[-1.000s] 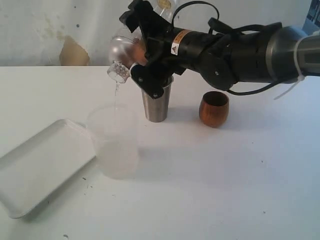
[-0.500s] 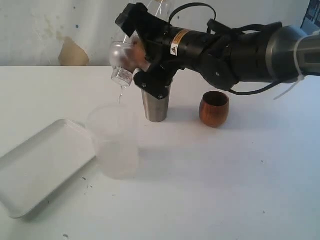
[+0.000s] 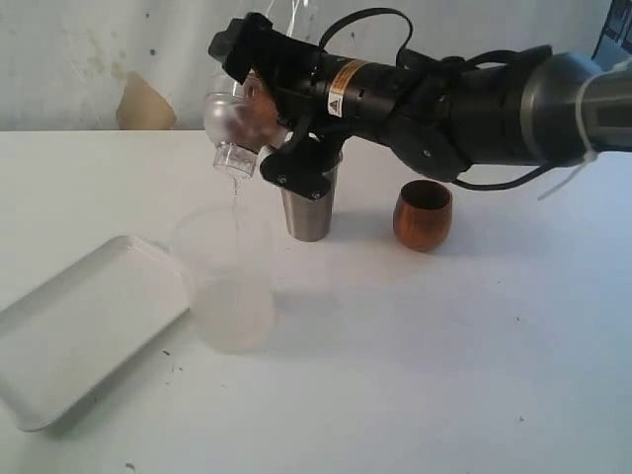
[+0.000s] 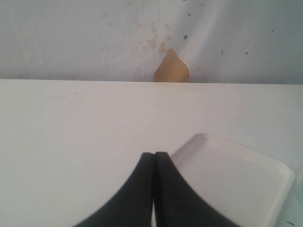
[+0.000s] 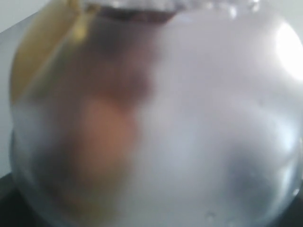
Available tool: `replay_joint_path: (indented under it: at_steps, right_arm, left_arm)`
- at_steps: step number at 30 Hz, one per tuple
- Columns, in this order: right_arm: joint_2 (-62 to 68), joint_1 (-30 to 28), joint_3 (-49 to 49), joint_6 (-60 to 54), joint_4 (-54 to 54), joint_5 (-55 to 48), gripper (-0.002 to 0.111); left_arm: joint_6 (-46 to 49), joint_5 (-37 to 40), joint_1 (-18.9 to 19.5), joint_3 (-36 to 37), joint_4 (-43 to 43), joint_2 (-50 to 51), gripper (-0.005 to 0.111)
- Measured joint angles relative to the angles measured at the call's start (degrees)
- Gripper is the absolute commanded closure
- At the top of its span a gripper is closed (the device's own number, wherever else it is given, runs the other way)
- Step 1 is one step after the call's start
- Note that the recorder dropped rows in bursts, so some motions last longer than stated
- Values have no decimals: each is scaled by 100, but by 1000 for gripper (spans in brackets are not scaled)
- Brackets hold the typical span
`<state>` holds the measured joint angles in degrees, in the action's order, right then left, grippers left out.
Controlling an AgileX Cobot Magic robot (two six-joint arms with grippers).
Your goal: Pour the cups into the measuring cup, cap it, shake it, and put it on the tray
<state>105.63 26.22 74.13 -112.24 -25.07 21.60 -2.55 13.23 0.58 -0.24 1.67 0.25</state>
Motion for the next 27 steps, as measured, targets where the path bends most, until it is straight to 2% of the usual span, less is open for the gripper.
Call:
replay_joint_path:
  at_steps: [18, 27]
  right_arm:
    - [405, 66, 0, -44, -70, 1194, 108]
    - [466, 66, 0, -844, -69, 1270, 108]
  left_arm:
    - [0, 0, 0, 0, 0, 0, 107]
    - [0, 0, 0, 0, 0, 0, 107]
